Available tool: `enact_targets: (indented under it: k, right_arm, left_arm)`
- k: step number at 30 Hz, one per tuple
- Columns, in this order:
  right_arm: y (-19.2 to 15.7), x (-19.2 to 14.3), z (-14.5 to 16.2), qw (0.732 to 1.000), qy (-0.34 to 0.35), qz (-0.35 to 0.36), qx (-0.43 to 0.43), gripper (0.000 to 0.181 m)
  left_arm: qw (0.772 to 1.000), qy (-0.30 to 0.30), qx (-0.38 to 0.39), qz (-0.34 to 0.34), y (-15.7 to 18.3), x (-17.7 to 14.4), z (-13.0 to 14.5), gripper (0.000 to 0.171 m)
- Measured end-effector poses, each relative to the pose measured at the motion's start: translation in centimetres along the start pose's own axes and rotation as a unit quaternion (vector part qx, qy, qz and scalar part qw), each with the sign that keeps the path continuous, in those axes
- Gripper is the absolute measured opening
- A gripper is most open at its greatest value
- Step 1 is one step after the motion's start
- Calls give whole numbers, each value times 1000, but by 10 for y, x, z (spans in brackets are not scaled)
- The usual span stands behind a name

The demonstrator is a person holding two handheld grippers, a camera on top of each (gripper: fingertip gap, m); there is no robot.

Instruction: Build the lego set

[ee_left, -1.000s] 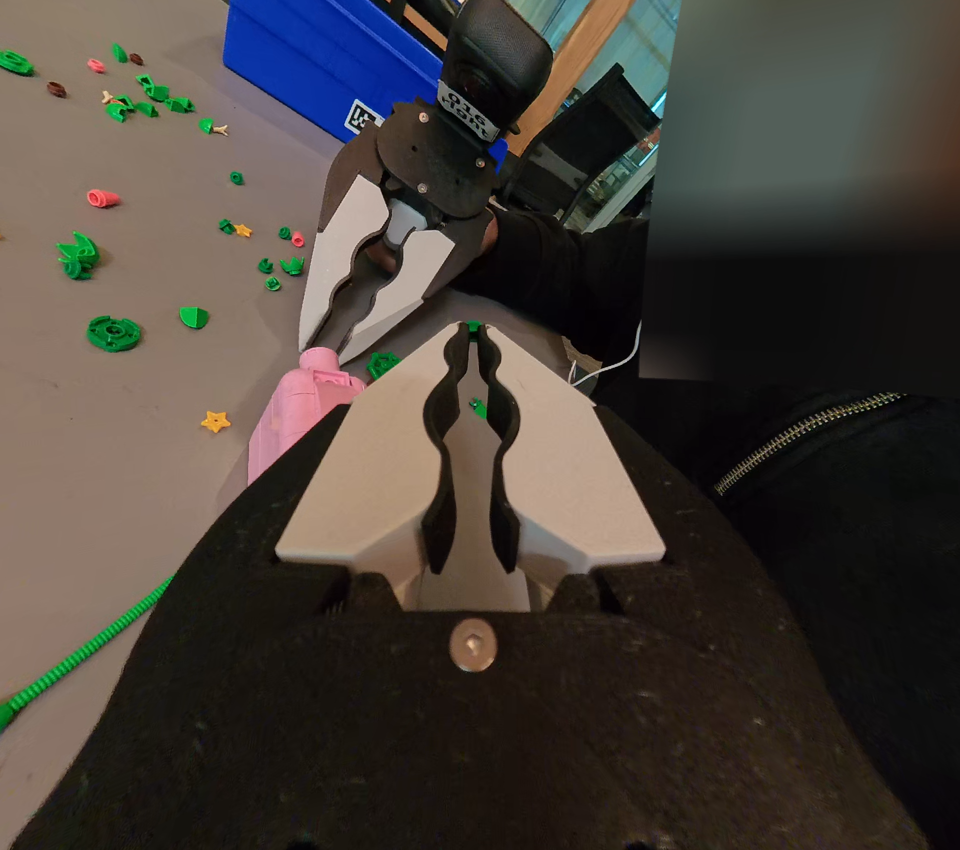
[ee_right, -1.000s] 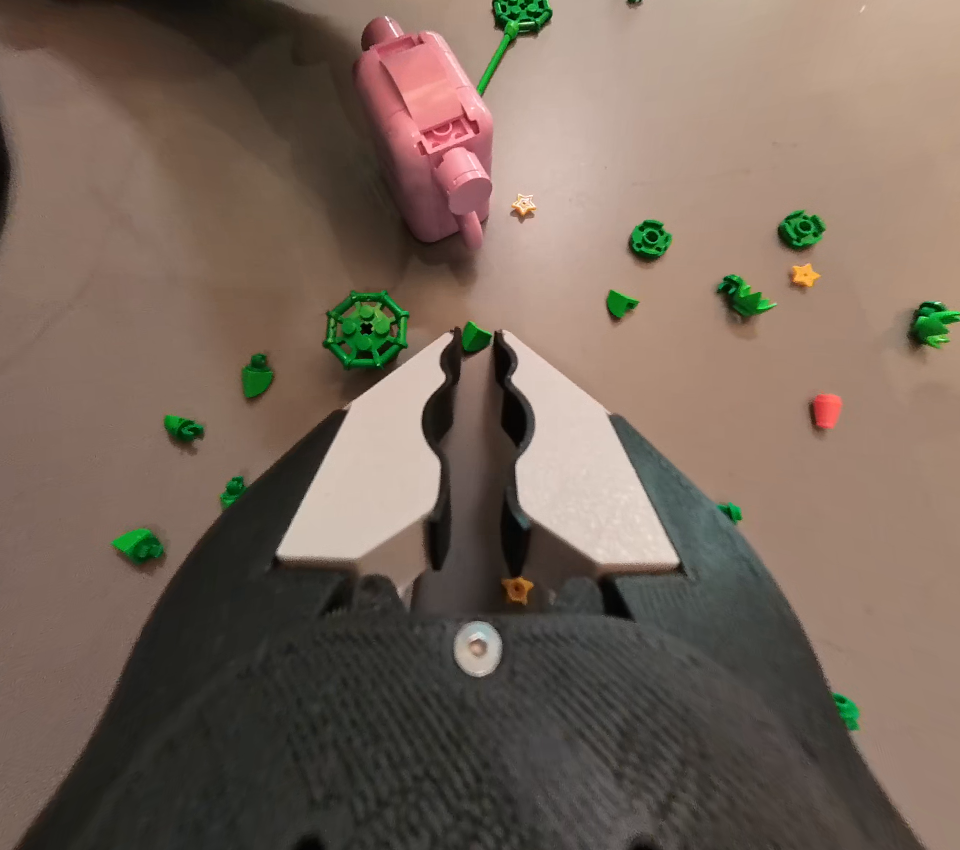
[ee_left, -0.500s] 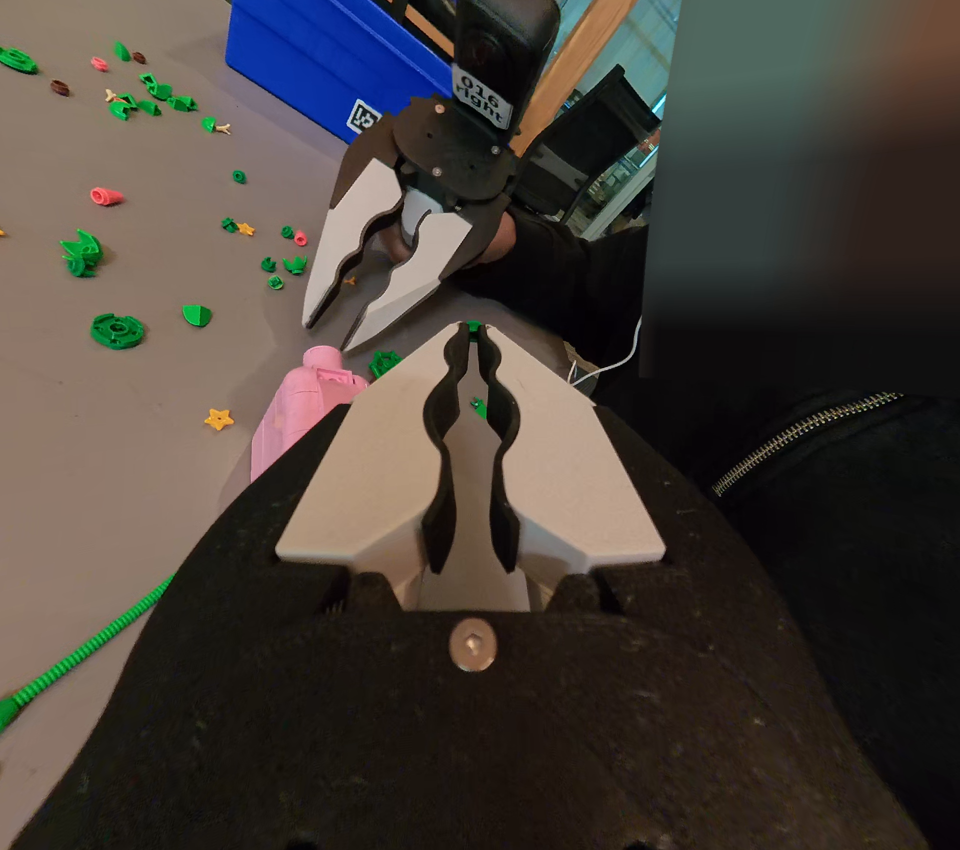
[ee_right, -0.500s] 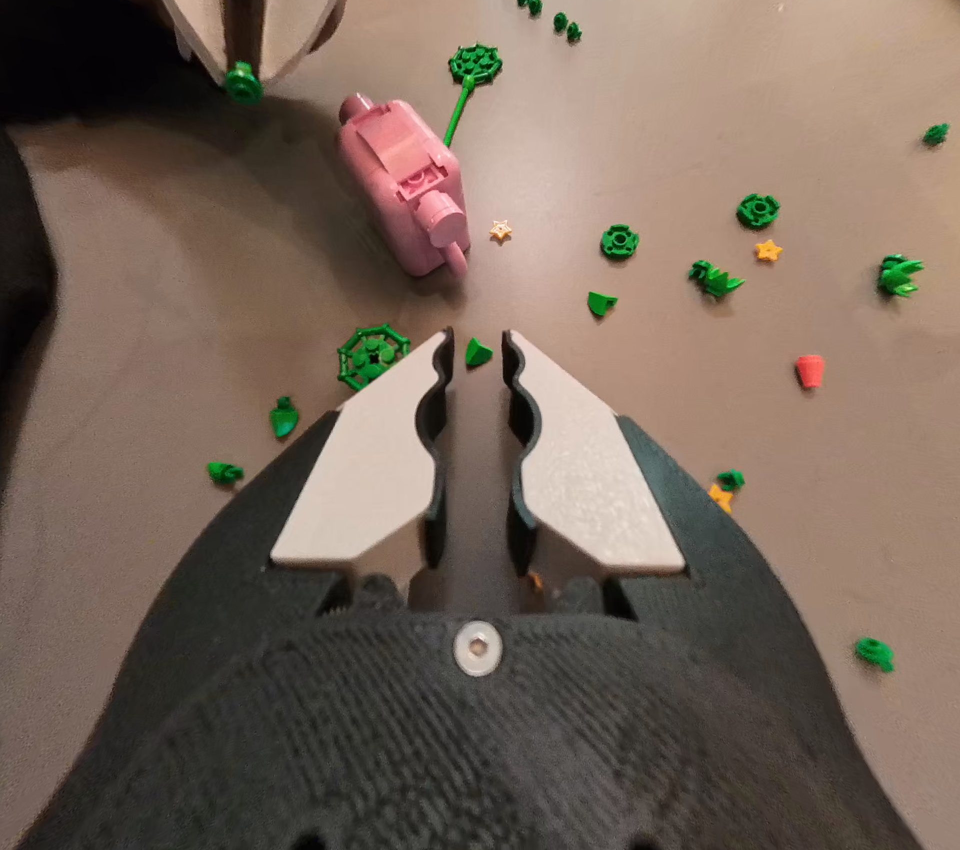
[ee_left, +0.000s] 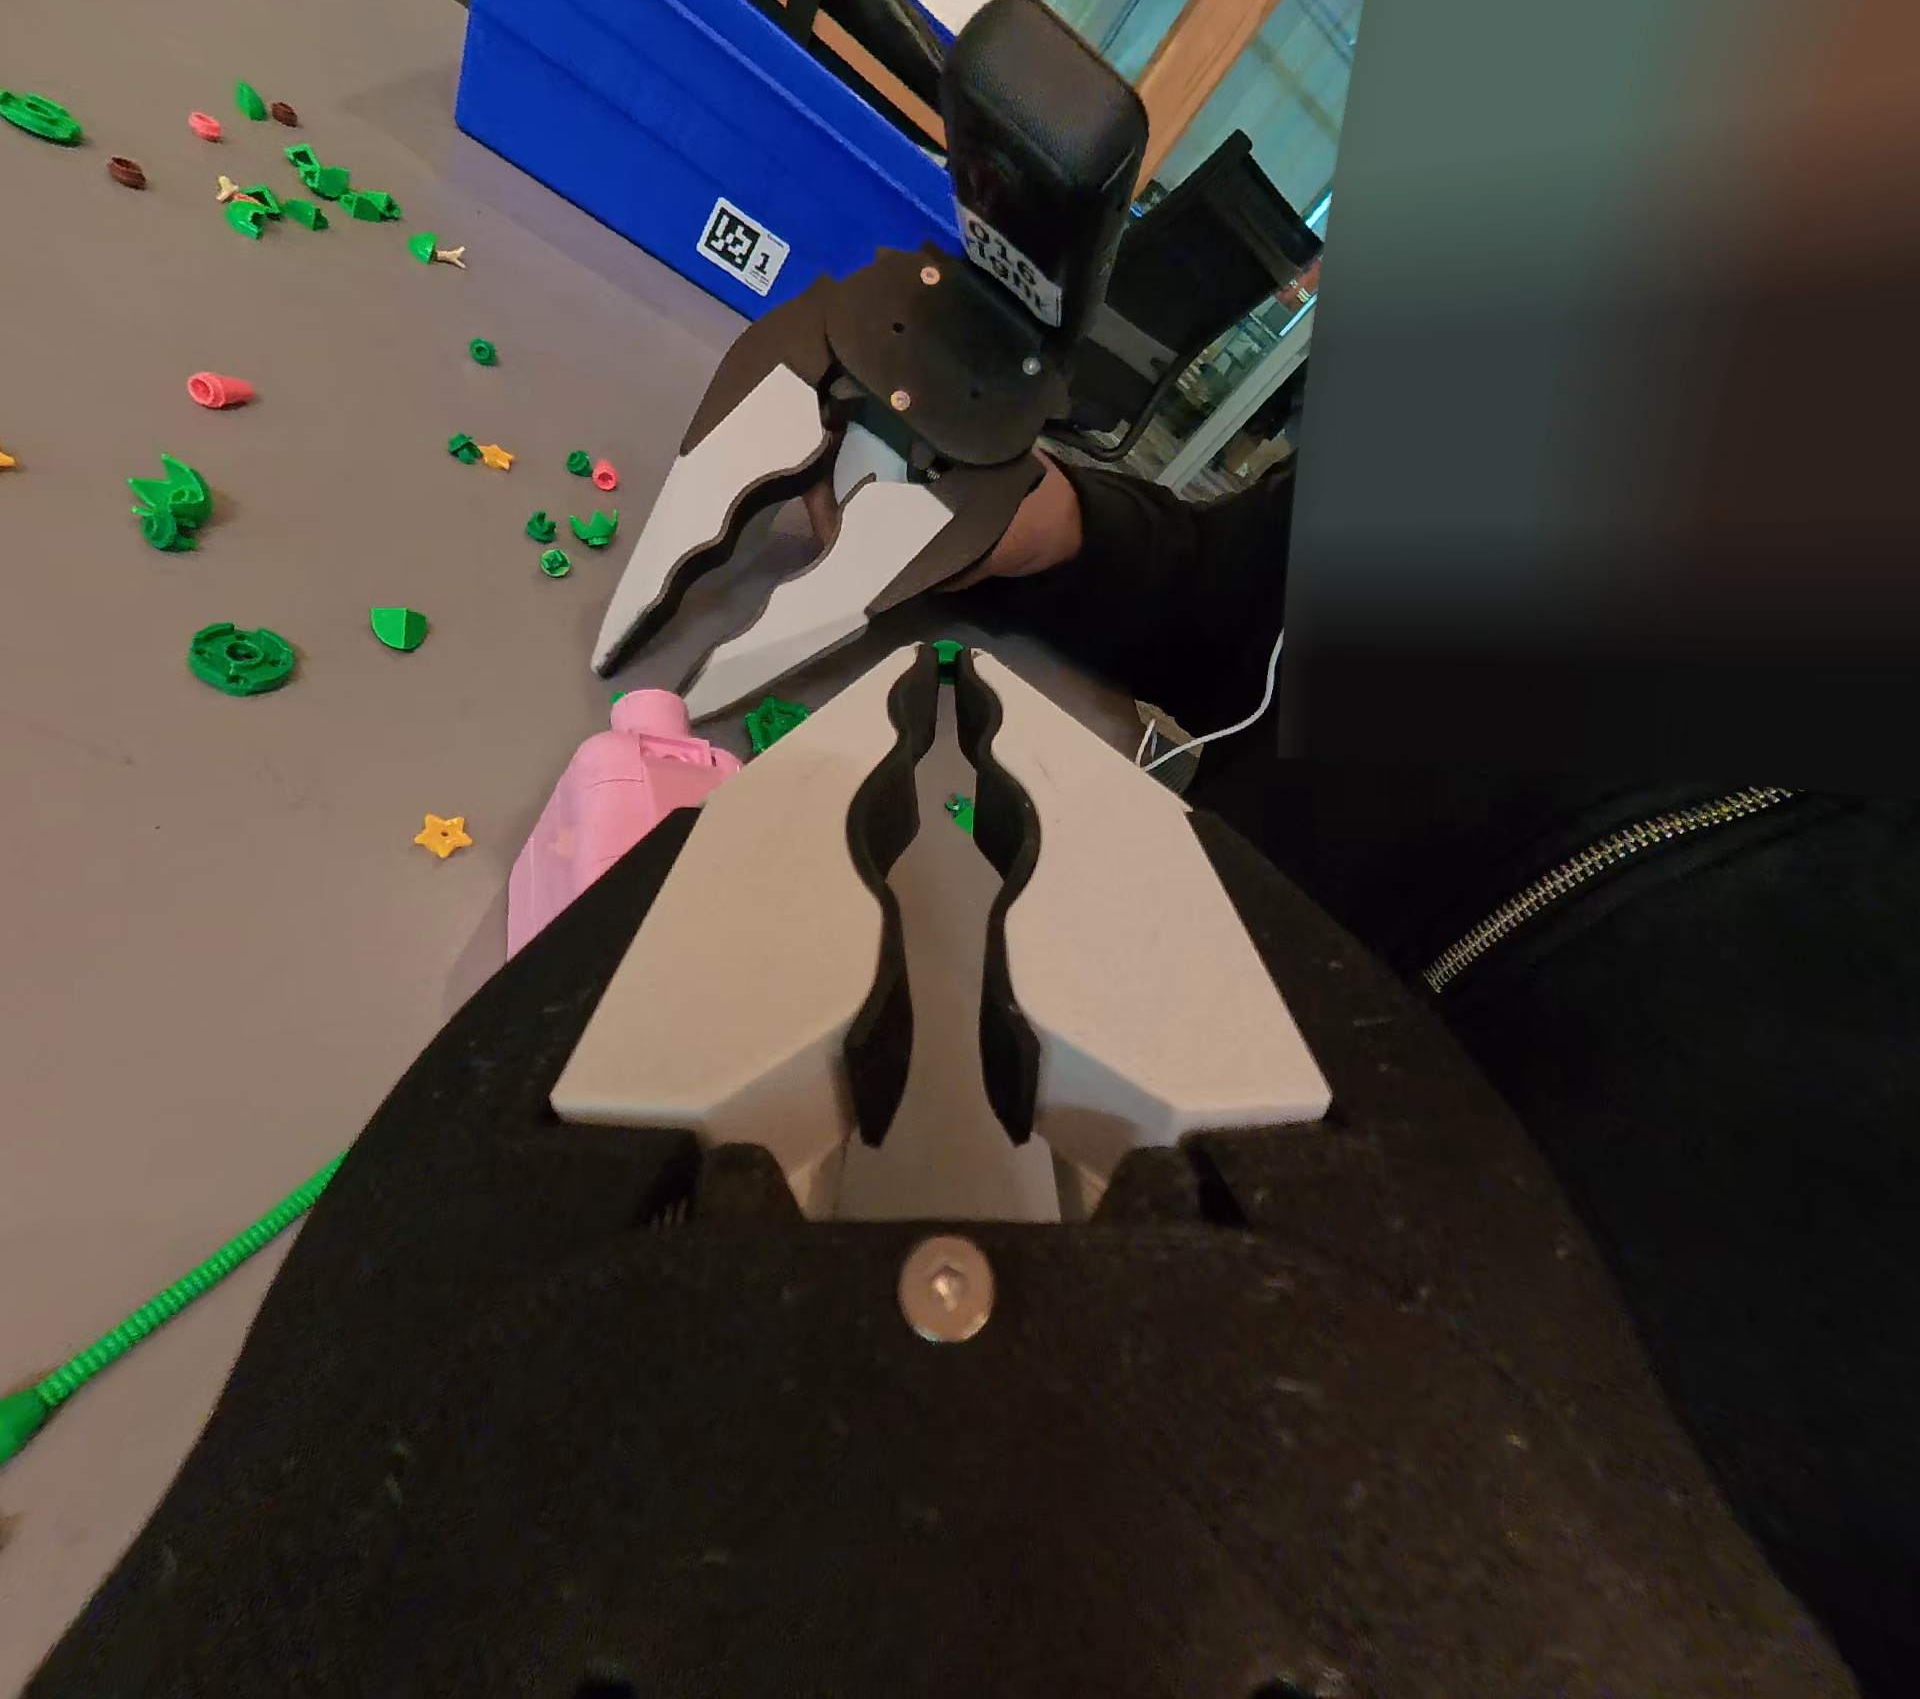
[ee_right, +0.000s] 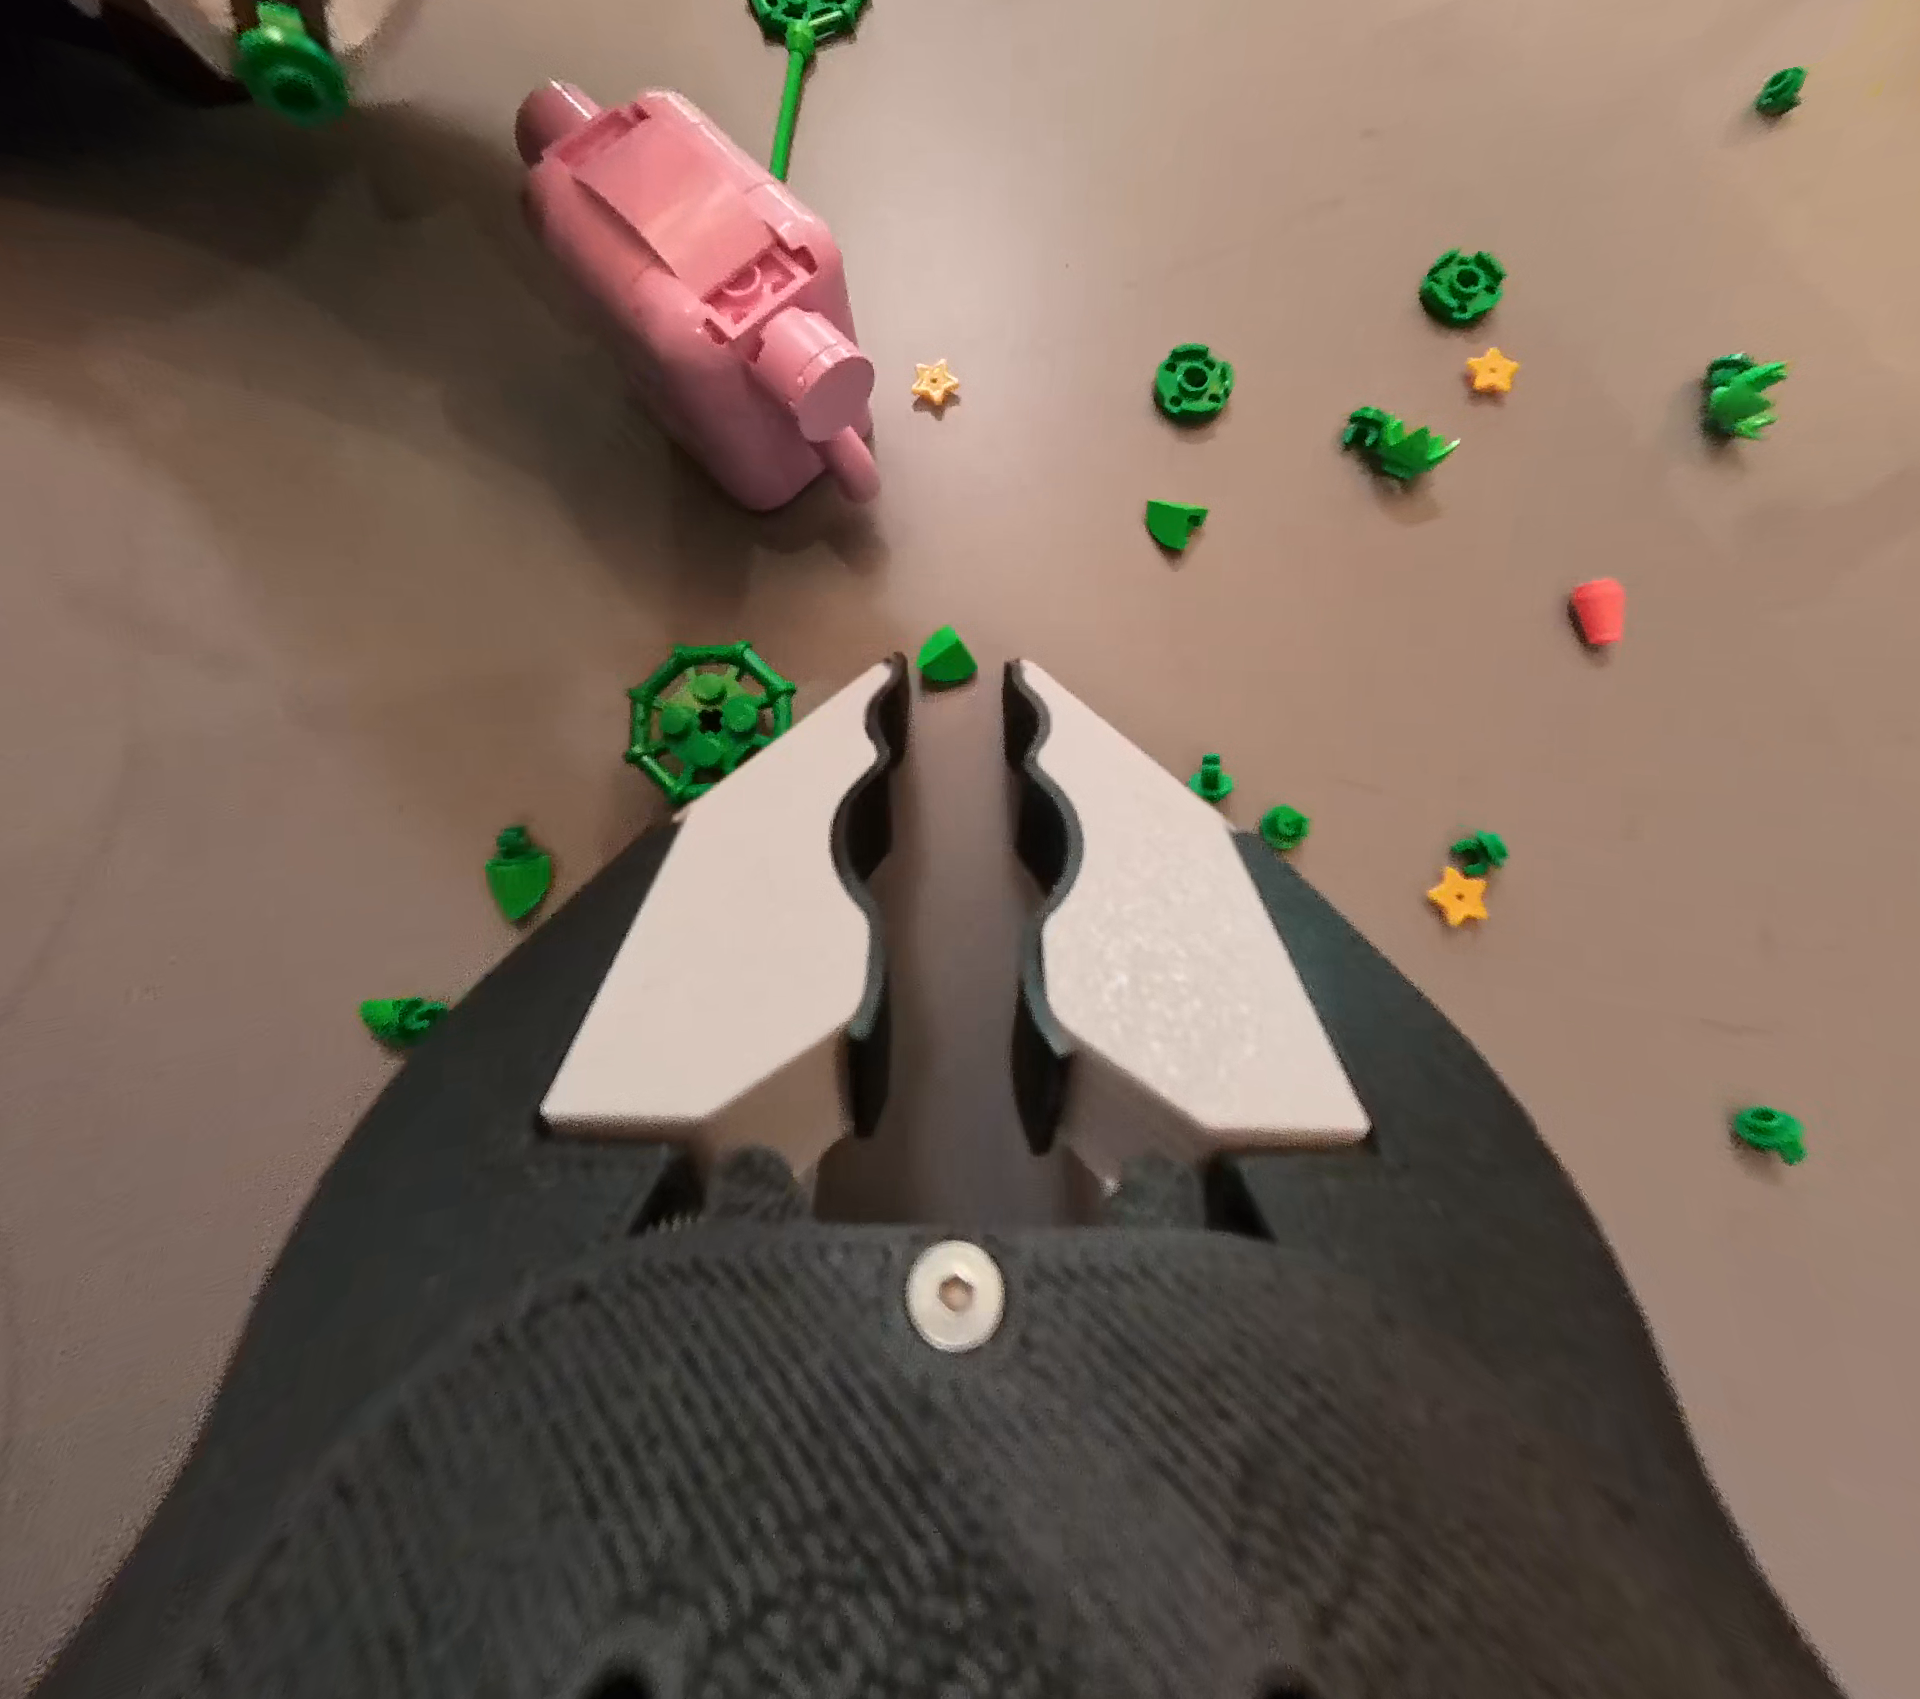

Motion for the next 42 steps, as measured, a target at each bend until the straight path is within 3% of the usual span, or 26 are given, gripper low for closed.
enact_targets:
  k: [25, 33, 42]
  right_arm:
    - [2, 2, -1, 1000, 7, 0, -4, 15]
    - [2, 3, -1, 1000, 10, -1, 3, 5]
    - [1, 4, -2, 1000, 12, -3, -6, 11]
  left_arm:
    - [1000, 1, 0, 3, 1, 0, 0, 0]
    - [1000, 2, 1, 4, 2, 0, -1, 0]
    - [1000, 1, 3, 5, 3, 0, 0, 0]
Point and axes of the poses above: each gripper's, where its closed fingertips meet, x out along the fingers, z out of its underside, y = z × x across the jaws, the point moved 2 cm from there along -x, back along the fingers, and after that the axes turned 14 degrees about -x, right-handed, at the moved point
